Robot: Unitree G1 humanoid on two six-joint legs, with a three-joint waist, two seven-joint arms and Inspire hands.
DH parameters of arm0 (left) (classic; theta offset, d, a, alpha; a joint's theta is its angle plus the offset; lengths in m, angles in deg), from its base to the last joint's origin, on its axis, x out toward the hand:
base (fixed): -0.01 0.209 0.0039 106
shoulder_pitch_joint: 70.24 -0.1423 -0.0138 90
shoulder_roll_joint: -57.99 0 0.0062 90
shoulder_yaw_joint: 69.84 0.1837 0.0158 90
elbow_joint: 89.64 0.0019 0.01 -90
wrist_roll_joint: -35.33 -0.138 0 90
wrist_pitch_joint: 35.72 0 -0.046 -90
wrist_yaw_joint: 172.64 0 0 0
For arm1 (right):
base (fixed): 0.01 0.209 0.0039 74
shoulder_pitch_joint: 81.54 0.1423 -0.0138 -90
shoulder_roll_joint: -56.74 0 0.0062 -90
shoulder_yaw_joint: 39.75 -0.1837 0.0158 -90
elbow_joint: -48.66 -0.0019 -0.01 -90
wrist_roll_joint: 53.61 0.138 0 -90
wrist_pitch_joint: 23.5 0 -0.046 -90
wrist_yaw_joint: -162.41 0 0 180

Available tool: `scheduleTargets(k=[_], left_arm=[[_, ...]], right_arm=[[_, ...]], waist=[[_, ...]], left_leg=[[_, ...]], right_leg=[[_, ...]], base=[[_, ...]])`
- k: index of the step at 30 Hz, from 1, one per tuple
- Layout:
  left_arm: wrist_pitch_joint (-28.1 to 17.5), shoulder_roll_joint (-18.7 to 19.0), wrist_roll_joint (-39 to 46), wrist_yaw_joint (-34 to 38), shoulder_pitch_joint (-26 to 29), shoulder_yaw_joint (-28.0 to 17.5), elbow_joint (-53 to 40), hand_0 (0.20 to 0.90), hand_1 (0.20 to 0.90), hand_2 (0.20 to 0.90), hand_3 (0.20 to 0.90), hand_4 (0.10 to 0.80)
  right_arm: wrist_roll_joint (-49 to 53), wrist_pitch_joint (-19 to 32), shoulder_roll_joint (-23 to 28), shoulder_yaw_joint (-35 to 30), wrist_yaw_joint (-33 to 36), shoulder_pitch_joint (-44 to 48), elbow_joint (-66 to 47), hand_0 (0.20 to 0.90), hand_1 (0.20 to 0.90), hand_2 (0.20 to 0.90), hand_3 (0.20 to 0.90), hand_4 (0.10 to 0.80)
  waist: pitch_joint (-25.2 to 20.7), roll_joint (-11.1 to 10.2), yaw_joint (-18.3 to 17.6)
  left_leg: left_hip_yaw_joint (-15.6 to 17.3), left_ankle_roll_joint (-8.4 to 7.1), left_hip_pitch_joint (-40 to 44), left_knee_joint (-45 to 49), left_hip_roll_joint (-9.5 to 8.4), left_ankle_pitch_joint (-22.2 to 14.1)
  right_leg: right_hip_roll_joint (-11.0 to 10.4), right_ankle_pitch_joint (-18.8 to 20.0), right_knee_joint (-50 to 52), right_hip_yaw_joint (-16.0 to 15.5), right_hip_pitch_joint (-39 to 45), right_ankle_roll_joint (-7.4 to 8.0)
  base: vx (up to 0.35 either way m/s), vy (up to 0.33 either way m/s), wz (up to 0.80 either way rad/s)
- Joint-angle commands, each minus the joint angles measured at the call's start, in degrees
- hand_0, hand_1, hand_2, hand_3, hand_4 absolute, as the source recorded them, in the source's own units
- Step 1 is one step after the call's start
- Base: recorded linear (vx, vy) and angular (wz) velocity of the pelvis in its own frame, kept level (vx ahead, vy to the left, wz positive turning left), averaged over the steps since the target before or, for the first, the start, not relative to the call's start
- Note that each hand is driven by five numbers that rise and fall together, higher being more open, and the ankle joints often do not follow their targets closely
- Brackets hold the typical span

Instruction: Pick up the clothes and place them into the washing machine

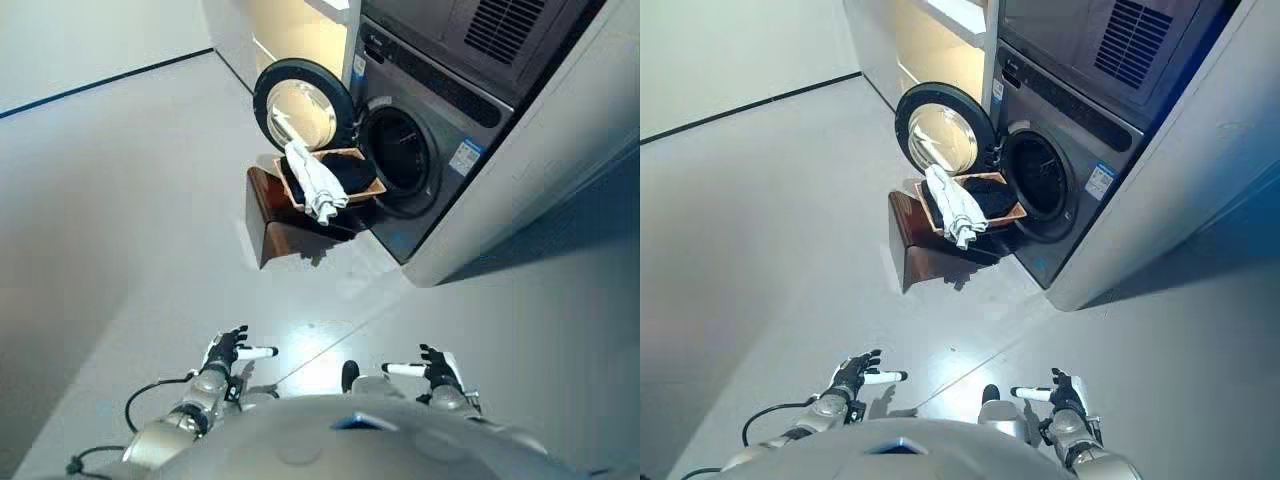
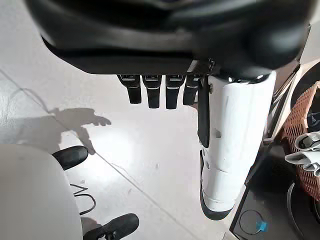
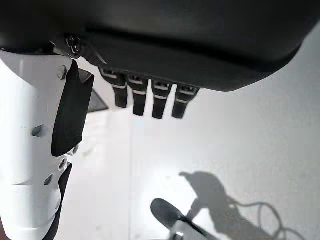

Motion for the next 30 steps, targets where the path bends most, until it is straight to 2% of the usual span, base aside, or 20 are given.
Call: scheduleTargets(k=[1, 12, 30], left_arm=[[-2.3, 0.9, -1.8, 1.4, 5.1, -1.7, 1.9, 0.900, 0.900, 0.900, 0.900, 0.800], [-1.2, -0.5, 1.5, 0.0, 4.5, -3.7, 4.3, 0.900, 0.900, 0.900, 0.900, 0.800], [-0.6, -0.9, -0.3, 1.0, 4.4, -3.4, 4.6, 0.900, 0.900, 0.900, 0.900, 0.800]], right_arm=[[-0.4, 1.4, 0.8, 0.0, 0.3, 4.7, 2.0, 0.900, 0.900, 0.900, 0.900, 0.800], [-1.5, 0.8, 0.7, 0.3, -0.2, 5.1, 3.1, 0.900, 0.900, 0.900, 0.900, 0.800], [-1.8, 0.1, 1.0, -0.1, -0.8, 4.9, 4.3, 0.900, 0.900, 0.900, 0.900, 0.800]], waist=[[1.5, -0.8, 0.3], [1.4, -0.9, 0.7], [1.6, -0.9, 0.9]], left_leg=[[-0.4, -3.94, -0.4, -0.2, -0.95, -1.2], [-0.5, -3.99, -0.3, -0.2, -0.82, -1.2], [-0.7, -3.85, -0.5, -0.2, -0.98, -1.3]], right_leg=[[0.4, -8.4, 0.2, 0.7, 7.3, 3.31], [0.4, -8.5, 0.2, 0.4, 7.6, 3.27], [0.1, -8.3, 0.2, 0.2, 7.4, 3.42]], base=[[0.000, 0.000, 0.00], [0.000, 0.000, 0.00], [0.000, 0.000, 0.00]])
